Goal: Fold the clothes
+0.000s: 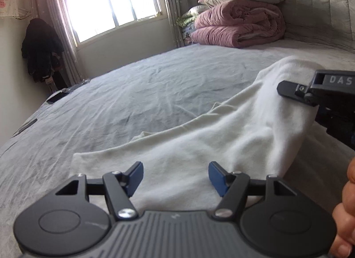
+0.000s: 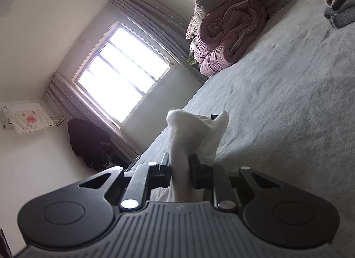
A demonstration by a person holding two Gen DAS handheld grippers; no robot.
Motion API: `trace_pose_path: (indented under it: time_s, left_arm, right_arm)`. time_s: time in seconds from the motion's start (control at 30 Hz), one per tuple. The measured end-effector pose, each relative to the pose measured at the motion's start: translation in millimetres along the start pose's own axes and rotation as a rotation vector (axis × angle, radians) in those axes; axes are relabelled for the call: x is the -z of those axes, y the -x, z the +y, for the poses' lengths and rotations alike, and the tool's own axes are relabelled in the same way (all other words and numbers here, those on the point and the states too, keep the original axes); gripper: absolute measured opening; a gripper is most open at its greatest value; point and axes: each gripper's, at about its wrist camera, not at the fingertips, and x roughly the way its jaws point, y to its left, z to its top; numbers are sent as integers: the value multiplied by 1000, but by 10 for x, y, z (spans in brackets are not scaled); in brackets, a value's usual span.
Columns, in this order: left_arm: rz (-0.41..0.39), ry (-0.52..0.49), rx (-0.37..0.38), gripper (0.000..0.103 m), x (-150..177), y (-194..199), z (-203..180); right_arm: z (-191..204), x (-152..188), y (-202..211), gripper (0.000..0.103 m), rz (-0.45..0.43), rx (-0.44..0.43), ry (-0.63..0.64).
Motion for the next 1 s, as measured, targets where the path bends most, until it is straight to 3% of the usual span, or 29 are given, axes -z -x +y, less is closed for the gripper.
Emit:
trace_pose_path:
  time_s: [0.43,0.7,1.0]
  left_arm:
    - [137,59,21,71,-382,-520,112]
    - [182,90,-13,72,-538,-876,171]
    - [180,128,-42,75,-588,-968,214]
  right_arm:
    - [-40,-16,-9,22,8,-2,-26]
    - [-69,-28,-9,22,13,-2,-51]
    - [-63,-33,-4,22,16,1,-57]
